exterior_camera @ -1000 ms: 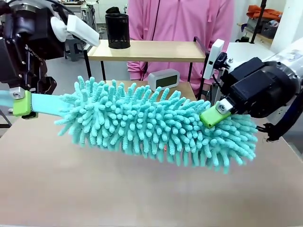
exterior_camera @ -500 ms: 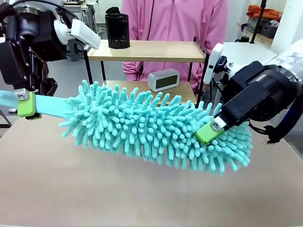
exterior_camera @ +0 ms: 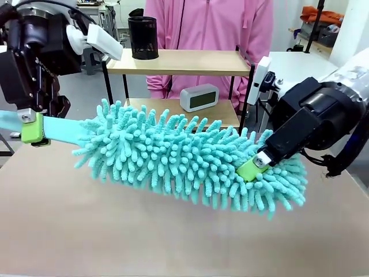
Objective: Clean the shelf.
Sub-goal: Hand the Duster back to the human.
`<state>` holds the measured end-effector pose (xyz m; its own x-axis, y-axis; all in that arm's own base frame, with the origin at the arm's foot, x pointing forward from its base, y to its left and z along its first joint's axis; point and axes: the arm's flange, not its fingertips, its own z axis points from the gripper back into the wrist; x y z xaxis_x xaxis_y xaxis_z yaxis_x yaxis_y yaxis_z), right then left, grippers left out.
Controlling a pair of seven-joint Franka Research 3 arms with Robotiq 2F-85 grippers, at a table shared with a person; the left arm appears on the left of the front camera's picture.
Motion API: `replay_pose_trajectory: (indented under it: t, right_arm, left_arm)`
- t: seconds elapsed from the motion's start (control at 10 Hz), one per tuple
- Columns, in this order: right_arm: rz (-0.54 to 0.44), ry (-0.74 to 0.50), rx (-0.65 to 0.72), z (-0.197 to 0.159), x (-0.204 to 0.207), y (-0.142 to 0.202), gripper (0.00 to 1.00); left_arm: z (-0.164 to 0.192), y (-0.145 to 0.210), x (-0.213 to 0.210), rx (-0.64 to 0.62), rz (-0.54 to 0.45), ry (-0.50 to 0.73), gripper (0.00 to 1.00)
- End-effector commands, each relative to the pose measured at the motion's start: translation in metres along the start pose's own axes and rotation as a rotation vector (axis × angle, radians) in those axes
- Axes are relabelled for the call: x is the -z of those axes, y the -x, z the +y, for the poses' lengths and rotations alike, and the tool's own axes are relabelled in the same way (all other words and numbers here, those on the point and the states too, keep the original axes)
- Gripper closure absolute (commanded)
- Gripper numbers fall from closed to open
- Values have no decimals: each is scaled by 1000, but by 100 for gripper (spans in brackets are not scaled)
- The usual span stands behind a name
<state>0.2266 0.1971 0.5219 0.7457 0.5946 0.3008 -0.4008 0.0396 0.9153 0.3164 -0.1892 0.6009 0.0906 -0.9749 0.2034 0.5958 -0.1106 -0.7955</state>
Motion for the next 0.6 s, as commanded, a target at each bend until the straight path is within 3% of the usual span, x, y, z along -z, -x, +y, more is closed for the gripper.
replay_pose_trajectory:
  t: [0.0, 0.1, 0.2, 0.3, 0.5]
  right_arm:
    - [16, -1, -5, -4, -4, 0, 100]
    - [18, -3, -3, -5, -4, 0, 100]
    - [25, -5, -1, -6, -4, 0, 100]
    - [28, -6, -1, -6, -4, 1, 100]
    - [23, -4, 2, -8, -6, 1, 100]
  left_arm:
    - [-6, 1, -7, 9, 4, 11, 87]
    - [-5, 1, -7, 10, 9, 13, 87]
    - [-5, 1, -7, 2, 1, 19, 74]
    - [-6, 2, -8, 12, -3, 11, 30]
    - [-10, 15, -21, 11, -73, -8, 0]
